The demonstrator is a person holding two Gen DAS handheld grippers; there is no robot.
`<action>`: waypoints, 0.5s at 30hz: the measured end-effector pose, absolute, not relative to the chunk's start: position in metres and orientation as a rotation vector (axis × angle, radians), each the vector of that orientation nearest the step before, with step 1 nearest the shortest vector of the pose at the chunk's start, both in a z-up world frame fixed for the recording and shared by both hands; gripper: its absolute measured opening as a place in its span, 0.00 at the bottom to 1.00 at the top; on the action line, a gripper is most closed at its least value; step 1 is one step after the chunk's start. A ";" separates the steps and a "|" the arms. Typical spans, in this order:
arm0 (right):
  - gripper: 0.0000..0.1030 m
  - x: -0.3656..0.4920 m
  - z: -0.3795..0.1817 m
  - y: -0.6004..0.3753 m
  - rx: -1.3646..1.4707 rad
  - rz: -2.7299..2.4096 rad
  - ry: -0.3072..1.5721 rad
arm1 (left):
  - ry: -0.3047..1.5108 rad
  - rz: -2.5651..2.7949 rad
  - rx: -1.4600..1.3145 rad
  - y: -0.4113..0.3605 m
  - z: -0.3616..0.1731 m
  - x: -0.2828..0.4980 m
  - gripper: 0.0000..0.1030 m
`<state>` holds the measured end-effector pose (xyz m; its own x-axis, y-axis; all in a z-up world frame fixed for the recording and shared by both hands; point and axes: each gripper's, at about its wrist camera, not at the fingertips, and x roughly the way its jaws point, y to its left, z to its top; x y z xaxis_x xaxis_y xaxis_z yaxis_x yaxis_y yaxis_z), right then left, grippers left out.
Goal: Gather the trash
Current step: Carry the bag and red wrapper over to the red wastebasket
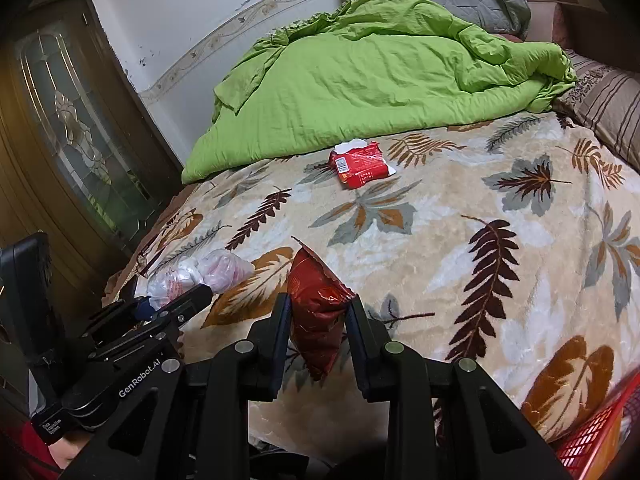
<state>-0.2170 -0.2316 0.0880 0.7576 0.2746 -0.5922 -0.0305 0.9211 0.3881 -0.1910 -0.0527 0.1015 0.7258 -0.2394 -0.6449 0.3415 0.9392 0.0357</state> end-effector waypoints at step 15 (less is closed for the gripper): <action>0.29 -0.222 0.092 -0.234 0.387 0.166 0.692 | 0.688 -0.321 0.159 -0.056 0.102 -0.194 0.28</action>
<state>-0.2220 -0.2345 0.0916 0.7606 0.2751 -0.5881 -0.0217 0.9161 0.4004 -0.1937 -0.0559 0.1022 0.7260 -0.2377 -0.6454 0.3415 0.9391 0.0382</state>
